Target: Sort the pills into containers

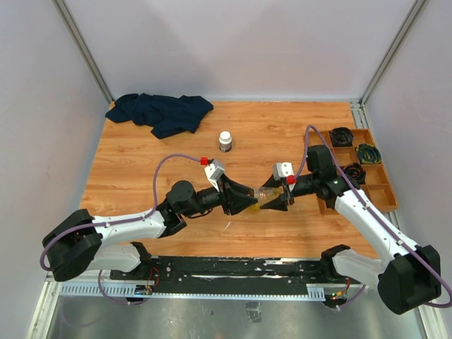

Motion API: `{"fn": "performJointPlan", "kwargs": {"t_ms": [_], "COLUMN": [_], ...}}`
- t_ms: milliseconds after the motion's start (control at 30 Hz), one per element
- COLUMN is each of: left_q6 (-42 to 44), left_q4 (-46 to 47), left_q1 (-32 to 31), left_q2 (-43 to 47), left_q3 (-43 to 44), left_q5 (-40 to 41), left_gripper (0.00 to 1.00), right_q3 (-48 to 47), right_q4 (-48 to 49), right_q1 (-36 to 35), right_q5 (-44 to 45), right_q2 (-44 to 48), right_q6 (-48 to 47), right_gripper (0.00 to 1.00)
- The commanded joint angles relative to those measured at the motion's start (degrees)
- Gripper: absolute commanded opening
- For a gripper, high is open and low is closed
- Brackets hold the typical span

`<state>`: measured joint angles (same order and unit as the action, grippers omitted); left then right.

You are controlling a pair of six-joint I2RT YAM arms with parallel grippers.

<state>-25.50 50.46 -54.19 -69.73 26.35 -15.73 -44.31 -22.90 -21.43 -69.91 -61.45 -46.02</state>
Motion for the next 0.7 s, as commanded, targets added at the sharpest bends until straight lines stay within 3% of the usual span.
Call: {"fn": "performJointPlan", "kwargs": {"t_ms": [0,200,667], "left_q6": [-10.37,-15.30,-25.71], "left_q4": [1.60,-4.49,-8.98], "left_q1": [-0.47,-3.14,-3.39], "left_q2": [2.41,4.88,6.06], "left_q3": [0.74,1.92,4.51], "left_q5": [6.98,16.63,17.40], "left_gripper": [0.02,0.05,0.11], "right_q3": [-0.95,-1.02,-0.99], "right_q4": [-0.44,-0.46,-0.46], "right_q1": [0.17,0.25,0.25], "right_q5": [-1.46,-1.37,-1.19], "right_q2": [0.07,-0.16,-0.32], "right_q6": [-0.91,-0.92,-1.00], "right_gripper": [0.01,0.01,0.01]}}
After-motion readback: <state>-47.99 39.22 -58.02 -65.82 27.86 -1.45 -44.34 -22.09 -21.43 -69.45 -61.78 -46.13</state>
